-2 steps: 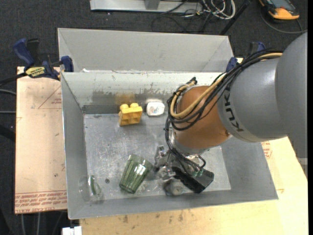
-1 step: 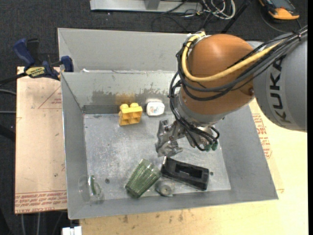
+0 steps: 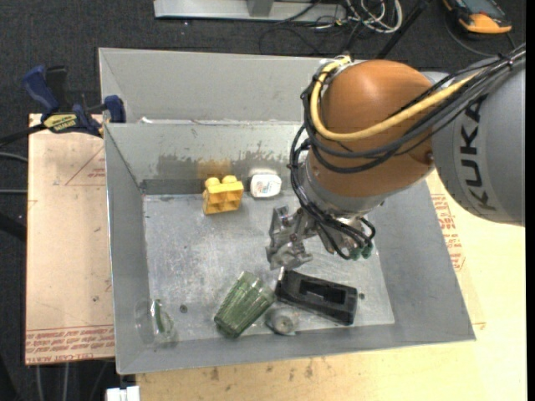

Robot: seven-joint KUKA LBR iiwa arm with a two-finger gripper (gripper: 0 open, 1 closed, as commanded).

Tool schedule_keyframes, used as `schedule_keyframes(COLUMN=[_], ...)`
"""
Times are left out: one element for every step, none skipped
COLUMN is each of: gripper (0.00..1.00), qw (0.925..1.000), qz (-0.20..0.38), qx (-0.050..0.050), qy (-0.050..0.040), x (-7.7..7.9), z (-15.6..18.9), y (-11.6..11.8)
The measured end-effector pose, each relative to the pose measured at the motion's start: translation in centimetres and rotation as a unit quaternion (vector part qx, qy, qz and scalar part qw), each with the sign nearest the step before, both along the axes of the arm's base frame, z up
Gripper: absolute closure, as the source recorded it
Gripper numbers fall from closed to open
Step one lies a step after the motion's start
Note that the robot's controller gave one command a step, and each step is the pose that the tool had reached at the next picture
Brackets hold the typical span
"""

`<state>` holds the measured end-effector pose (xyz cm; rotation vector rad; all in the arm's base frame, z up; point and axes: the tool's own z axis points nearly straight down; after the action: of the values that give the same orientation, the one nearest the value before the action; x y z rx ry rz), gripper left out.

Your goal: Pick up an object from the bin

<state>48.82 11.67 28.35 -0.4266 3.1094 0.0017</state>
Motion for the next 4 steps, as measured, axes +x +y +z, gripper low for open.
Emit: schedule_keyframes(gripper=[0.0,0.0,1.0,1.0], qw=[0.9976,0.9976,0.975,0.975], qz=[0.07,0.069,0.222,0.222], qx=[-0.001,0.0,0.002,0.003], qy=[0.004,0.0019,-0.0021,-0.0023], x=[1.9,1.9,2.0,2.0], z=[-12.3,-11.9,-19.7,-19.7], y=[1.3,1.3,0.9,0.9])
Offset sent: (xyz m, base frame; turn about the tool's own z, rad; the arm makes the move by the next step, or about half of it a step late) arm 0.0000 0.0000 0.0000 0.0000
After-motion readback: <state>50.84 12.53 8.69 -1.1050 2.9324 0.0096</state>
